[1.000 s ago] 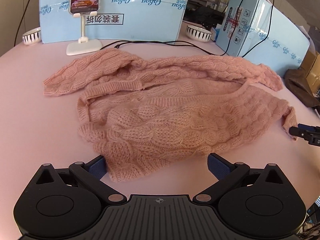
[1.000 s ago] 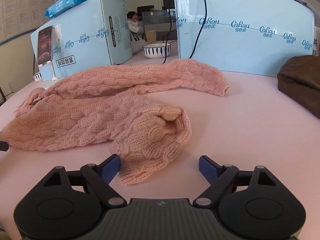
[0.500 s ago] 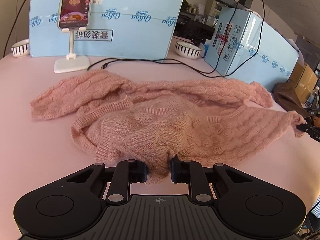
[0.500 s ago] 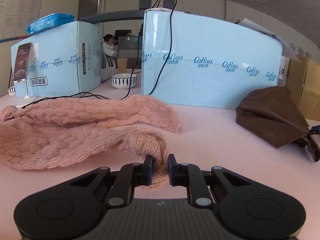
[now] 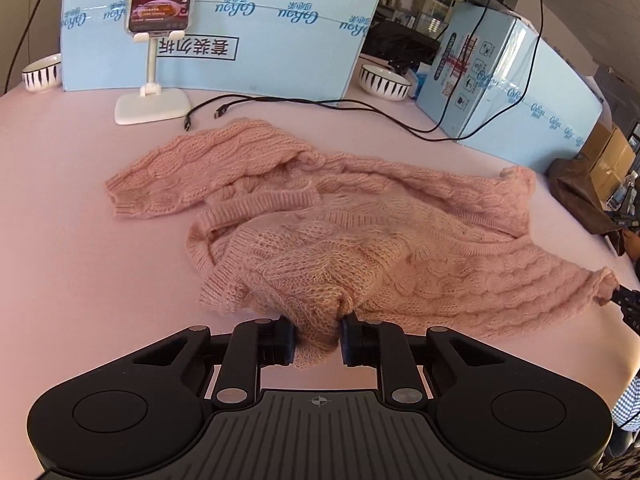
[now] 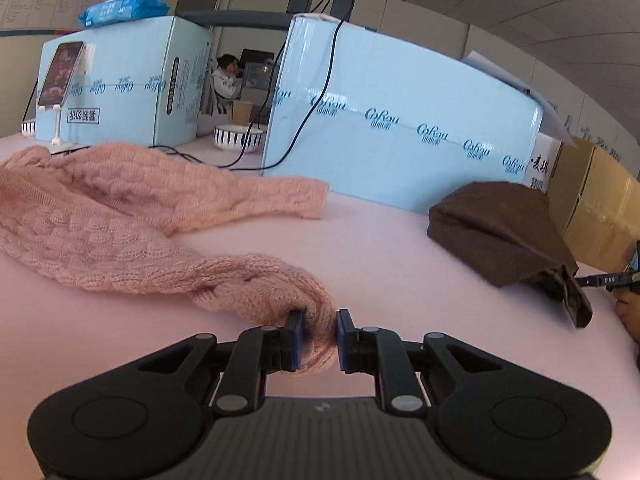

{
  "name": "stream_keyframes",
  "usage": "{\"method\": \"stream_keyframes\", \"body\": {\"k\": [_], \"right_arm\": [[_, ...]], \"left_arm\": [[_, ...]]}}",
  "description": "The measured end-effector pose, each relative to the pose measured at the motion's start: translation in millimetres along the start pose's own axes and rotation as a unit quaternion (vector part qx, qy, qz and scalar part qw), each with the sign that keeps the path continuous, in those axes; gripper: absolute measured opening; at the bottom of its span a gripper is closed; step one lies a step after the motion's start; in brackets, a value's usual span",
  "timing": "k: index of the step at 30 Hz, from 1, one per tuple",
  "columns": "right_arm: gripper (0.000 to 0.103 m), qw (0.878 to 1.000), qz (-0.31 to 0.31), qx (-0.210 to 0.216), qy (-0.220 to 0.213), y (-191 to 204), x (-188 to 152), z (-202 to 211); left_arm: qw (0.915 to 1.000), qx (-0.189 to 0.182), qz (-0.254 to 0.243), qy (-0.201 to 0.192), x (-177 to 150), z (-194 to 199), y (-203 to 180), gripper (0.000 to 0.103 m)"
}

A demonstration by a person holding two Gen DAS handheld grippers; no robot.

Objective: Fold clothes

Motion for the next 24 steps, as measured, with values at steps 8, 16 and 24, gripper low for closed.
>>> {"method": "stream_keyframes", "body": {"k": [8,16,24], "right_arm": [[0.072,0.939,-0.327,0.098,-0.041,-26,20,46],[0.079,0.777,-0.558,0.292,-0.018,-42,21,18],[0.077,0.714,-0.674,0.188,-0.024,-44,6,-37]], "left_arm": [[0.9999,0.012,0.0,0.007,-6,9,8,0.02],[0.9999,0.013,0.0,0.009,-5,9,5,0.02],[0.9999,0.002,0.007,0.011,-10,13,10,0.02]]}}
Point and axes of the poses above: each gripper's, at about its wrist camera, not at the fingertips, and z roughly against the way its jaws point, y to its left, x to its top, the point moved 1 cm from there along -z, roughly the way its jaws point, and after that the axes turned 15 degrees about x, right-handed, at the moved point
